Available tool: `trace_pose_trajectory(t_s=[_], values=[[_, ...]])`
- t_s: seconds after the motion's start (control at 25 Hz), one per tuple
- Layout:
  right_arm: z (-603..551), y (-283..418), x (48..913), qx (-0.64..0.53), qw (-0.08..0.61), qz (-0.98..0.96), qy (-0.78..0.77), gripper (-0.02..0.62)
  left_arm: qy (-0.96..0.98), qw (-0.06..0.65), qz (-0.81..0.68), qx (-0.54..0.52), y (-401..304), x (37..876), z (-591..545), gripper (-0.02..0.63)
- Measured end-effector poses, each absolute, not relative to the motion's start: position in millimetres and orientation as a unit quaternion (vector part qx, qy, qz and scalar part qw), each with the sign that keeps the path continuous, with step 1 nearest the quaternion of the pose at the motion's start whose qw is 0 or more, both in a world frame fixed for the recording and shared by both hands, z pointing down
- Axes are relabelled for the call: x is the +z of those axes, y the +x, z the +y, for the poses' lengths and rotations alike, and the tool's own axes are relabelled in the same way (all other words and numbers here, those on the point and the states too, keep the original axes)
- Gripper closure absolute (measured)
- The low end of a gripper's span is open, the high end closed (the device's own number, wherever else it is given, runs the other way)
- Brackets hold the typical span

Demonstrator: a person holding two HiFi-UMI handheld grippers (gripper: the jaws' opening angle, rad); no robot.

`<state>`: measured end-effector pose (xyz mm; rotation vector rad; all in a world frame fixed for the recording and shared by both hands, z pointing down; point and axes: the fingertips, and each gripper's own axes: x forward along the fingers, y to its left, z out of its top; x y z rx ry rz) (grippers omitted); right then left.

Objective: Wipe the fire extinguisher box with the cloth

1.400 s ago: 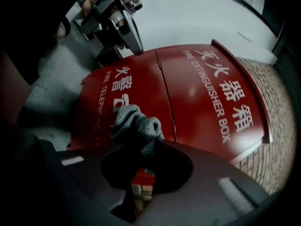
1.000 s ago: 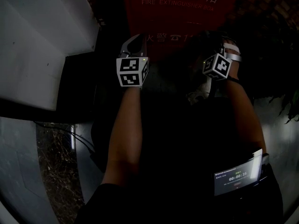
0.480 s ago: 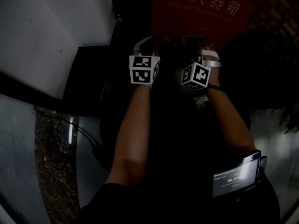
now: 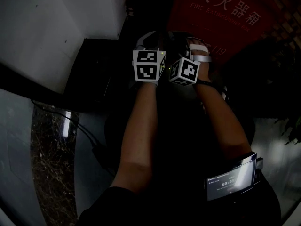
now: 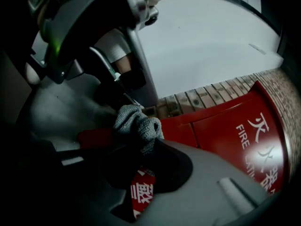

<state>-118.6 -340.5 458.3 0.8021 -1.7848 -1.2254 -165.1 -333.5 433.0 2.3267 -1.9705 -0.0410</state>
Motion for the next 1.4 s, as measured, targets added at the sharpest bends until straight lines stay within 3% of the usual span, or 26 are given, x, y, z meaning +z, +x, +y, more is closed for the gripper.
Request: trace_pose_trajectory(t_s=[0.48,1.04,1.4], values=[[-348,-109,465,-0.490,0.407,-0.701,0.320,0.554,0.789,0.069,-0.610,-0.025,-140,439,-344,0.603],[-363,-18,471,-0.464,0.439,-0.682,0.357,0.554,0.823,0.040,-0.566,-0.003,-69,446,-343,0.603],[-378,64,476,-0.434,0.470,-0.661,0.392,0.554,0.824,0.037,-0.565,0.009,-69,450,-342,0.603]])
